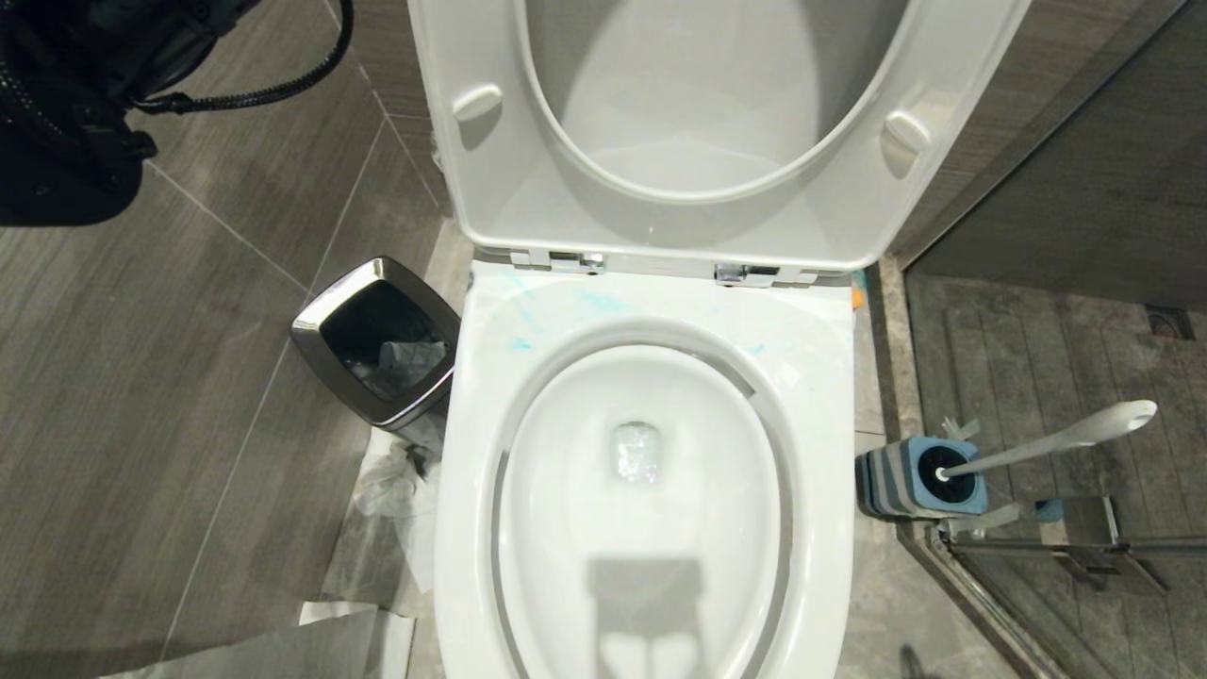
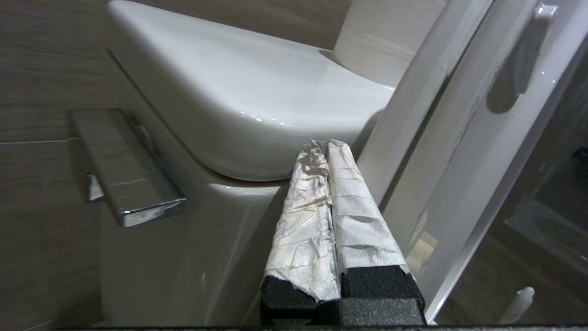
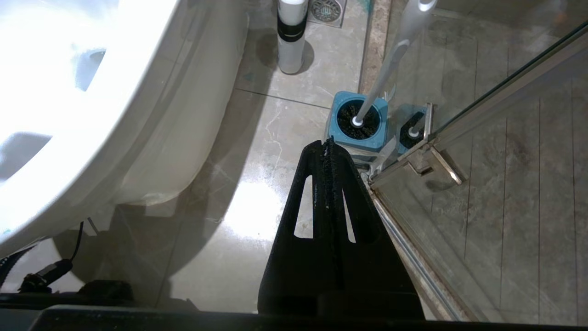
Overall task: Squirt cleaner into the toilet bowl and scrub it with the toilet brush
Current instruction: Close the toilet lid
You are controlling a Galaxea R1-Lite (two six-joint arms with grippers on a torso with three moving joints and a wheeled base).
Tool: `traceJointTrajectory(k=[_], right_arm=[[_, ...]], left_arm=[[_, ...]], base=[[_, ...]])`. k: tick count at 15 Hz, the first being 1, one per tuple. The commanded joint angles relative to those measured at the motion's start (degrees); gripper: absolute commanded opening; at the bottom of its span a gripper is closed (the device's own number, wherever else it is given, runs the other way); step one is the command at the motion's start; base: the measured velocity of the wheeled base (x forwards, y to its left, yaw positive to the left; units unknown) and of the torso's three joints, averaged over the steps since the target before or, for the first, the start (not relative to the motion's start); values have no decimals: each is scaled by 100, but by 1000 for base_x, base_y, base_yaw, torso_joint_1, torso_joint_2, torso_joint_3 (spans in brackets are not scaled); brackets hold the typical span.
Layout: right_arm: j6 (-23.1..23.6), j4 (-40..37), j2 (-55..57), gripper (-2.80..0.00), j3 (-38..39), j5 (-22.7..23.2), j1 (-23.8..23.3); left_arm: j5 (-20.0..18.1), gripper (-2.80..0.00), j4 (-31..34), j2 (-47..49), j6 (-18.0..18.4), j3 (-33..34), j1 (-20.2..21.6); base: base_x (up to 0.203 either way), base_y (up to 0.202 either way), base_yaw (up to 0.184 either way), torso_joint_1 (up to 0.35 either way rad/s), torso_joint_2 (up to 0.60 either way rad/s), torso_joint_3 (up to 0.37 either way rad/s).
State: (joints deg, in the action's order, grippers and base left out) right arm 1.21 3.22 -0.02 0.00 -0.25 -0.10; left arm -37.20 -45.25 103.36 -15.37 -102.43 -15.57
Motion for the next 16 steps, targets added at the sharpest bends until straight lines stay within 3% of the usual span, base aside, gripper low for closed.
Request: traceJointTrajectory(k=[1,5,9,16], right_arm=[[2,3,2,-280,149,-1,1],[2,3,2,-280,149,-1,1],[2,3,2,-280,141,-1,1],[2,3,2,-280,149,-1,1]], left_arm=[[-95,-280,-51,0,-27,9,-31],[-437,-280,-77,-103,-82,278,-32],[-759,-280,-174,-590,-250,1339,-26],[-875,-280,-150,-2026,-1579,2835,73]], base=[[0,0,0,0,0,0],[0,0,0,0,0,0],[0,0,0,0,0,0],[0,0,0,0,0,0]])
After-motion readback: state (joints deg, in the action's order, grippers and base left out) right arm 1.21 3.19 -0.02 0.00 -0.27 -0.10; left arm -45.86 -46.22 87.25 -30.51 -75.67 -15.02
